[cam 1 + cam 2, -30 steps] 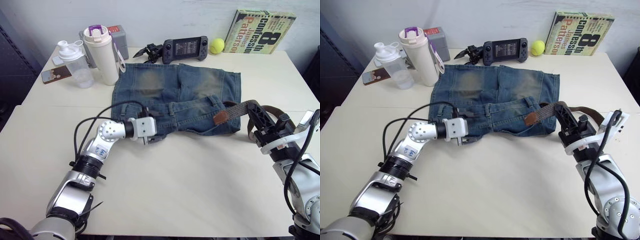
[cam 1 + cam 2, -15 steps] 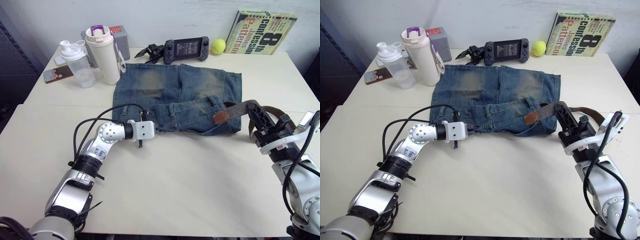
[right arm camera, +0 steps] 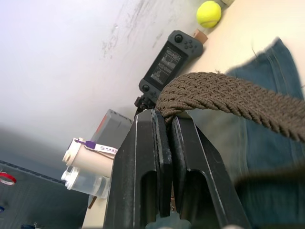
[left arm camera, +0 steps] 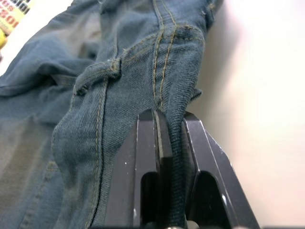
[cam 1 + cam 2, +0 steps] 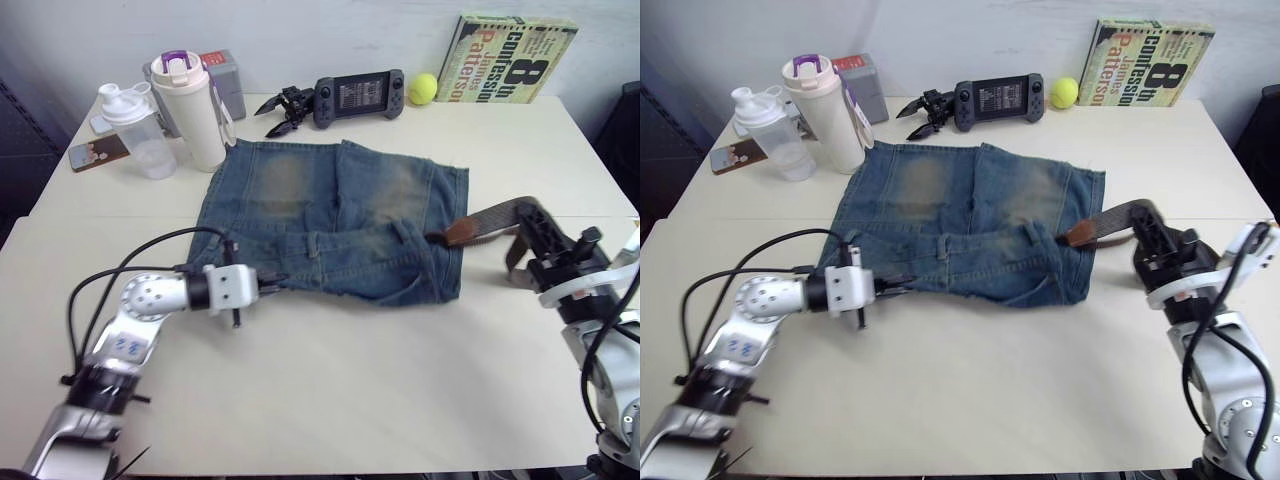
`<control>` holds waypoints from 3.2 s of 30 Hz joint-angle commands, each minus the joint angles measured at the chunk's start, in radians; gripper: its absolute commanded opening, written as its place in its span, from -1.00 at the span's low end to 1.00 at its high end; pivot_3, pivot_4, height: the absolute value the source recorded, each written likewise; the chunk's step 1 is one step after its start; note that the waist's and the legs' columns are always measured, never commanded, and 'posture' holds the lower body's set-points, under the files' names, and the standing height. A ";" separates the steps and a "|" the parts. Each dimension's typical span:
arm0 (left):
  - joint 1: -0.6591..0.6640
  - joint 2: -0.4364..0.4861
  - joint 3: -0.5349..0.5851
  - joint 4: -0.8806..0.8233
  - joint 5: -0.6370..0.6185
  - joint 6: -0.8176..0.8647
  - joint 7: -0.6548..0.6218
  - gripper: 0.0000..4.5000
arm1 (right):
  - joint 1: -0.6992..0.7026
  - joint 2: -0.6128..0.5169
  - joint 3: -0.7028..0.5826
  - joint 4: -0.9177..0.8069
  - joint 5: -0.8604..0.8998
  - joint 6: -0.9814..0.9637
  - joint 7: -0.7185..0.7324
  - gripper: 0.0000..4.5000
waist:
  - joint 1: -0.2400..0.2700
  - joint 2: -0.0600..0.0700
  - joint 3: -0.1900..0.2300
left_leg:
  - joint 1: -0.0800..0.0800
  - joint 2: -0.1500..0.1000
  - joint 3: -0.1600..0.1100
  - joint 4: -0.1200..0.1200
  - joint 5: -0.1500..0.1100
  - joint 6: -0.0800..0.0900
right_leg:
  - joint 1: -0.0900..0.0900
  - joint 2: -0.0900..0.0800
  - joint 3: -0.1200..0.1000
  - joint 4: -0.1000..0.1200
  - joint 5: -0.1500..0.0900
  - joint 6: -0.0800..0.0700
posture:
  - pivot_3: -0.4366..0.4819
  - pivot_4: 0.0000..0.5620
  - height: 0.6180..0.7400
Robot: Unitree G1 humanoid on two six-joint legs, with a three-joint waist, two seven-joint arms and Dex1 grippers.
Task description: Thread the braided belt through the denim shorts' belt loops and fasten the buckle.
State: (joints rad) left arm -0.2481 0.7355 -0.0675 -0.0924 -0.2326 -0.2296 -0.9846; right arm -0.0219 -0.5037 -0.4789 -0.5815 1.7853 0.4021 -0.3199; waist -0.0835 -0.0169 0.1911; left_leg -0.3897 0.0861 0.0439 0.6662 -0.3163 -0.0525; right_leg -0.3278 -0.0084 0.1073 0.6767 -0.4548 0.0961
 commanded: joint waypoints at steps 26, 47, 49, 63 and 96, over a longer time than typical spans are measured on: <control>-0.059 0.167 0.190 -0.217 -0.626 0.747 -0.062 0.10 | 0.026 -0.010 0.178 0.025 -0.121 0.087 -0.021 -1.00 | 0.001 0.000 0.000 | 0.003 -0.003 -0.002 0.000 0.001 -0.001 | 0.003 0.000 0.000 -0.003 0.000 0.000 | -0.05 -0.47 0.98; -0.144 0.044 0.130 -0.201 -0.512 0.767 -0.047 0.10 | 0.054 0.189 0.314 0.080 -0.449 0.124 0.050 -1.00 | 0.000 0.001 0.000 | 0.002 -0.003 -0.002 0.000 0.001 -0.001 | 0.002 0.001 0.001 -0.002 0.000 0.000 | -0.05 -0.47 0.98; -0.158 0.039 0.113 -0.187 -0.482 0.739 -0.070 0.10 | 0.056 0.226 0.329 0.095 -0.406 0.145 0.003 -1.00 | 0.000 0.001 0.000 | 0.002 -0.003 -0.002 0.000 0.001 -0.001 | 0.002 0.001 0.001 -0.002 0.000 0.000 | -0.05 -0.47 0.98; -0.455 -0.238 -0.143 0.220 -0.057 0.114 -0.232 0.10 | 0.007 0.391 0.286 0.285 -0.031 0.194 -0.238 -1.00 | -0.006 -0.007 -0.004 | 0.003 -0.002 -0.001 0.000 0.001 -0.002 | 0.002 0.003 0.001 -0.001 0.000 0.000 | -0.05 -0.47 0.98; -0.596 -0.389 -0.310 0.684 0.308 -0.540 -0.042 0.10 | 0.020 0.438 0.333 0.202 -0.026 0.149 -0.259 -1.00 | 0.001 -0.009 -0.006 | 0.004 0.011 0.000 -0.001 0.003 -0.005 | 0.000 0.014 0.004 0.003 0.002 -0.004 | -0.05 -0.47 0.98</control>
State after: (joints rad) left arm -0.8637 0.3362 -0.3735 0.6744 0.1758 -0.7878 -0.9531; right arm -0.0173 -0.0779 -0.1809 -0.3727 1.7580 0.5445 -0.5669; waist -0.0820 -0.0262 0.1854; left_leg -0.3858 0.0968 0.0437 0.6647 -0.3134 -0.0573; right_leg -0.3279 0.0057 0.1107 0.6802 -0.4527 0.0922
